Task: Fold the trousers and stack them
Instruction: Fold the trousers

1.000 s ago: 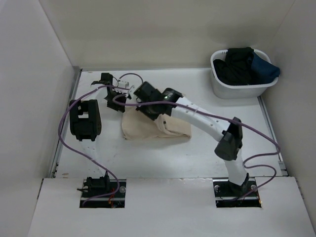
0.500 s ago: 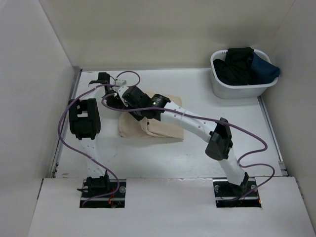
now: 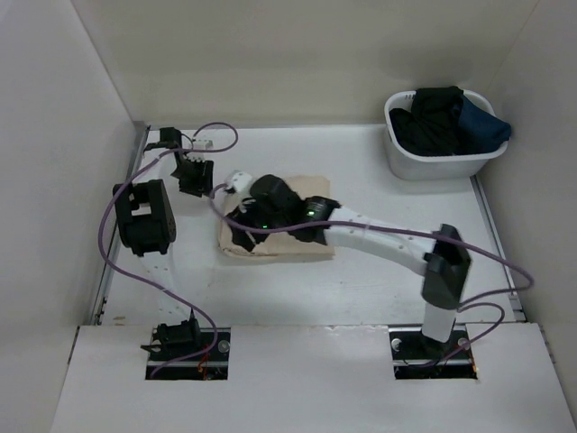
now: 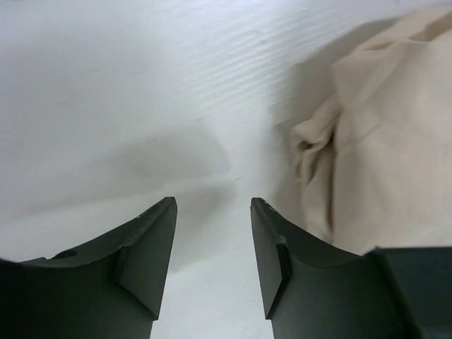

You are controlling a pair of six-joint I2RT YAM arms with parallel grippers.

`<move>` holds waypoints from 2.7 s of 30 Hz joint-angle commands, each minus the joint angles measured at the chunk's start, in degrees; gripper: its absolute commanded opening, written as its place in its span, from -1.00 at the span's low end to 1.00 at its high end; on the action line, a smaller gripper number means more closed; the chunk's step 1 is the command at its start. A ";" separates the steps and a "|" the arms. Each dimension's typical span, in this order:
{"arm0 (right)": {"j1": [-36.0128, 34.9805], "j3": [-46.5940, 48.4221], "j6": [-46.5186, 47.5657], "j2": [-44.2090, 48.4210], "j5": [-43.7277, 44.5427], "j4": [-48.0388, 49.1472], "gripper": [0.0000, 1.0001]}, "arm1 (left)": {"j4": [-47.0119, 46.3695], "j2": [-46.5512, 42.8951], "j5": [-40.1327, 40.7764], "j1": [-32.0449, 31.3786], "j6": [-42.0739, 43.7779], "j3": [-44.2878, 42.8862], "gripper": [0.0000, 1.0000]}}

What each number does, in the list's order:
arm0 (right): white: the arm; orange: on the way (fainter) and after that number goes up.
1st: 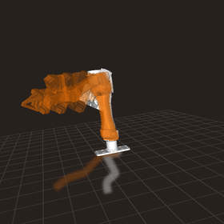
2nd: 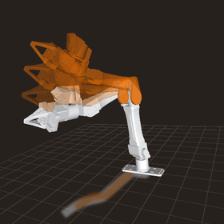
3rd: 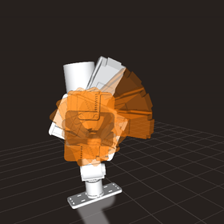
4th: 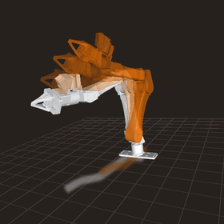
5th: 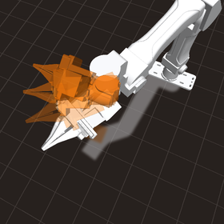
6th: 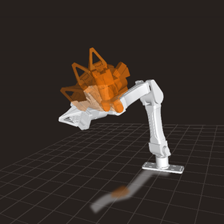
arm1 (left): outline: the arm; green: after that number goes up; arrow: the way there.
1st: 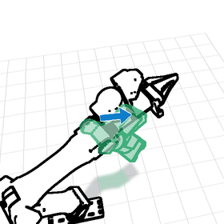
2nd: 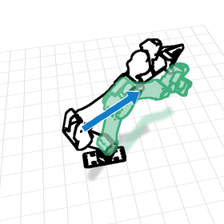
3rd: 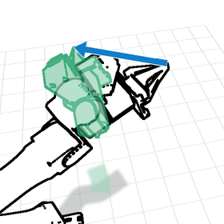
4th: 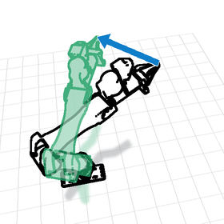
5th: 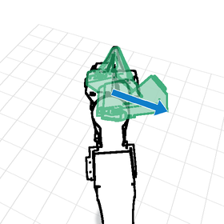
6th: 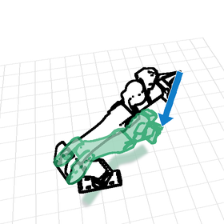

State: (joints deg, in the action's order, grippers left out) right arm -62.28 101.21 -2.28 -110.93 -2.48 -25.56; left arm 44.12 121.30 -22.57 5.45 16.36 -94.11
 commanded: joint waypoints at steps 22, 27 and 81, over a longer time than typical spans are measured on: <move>34.46 -62.61 -46.76 20.22 -15.18 44.11 -0.50 | -3.07 -16.09 1.13 -11.64 -0.72 21.41 -0.18; 42.53 -69.99 -46.85 27.34 -19.39 42.88 -0.57 | -4.13 -19.68 -2.56 -15.24 -1.33 25.19 -0.20; 68.03 -47.71 -18.73 54.17 -0.79 -5.89 1.00 | -5.80 -40.52 1.47 -2.69 -1.15 25.20 -0.01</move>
State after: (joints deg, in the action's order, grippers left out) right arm 3.11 47.22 -28.32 -55.86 -13.45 -20.58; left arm 38.46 84.18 -21.76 1.04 15.14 -65.52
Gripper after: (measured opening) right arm 0.998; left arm 0.492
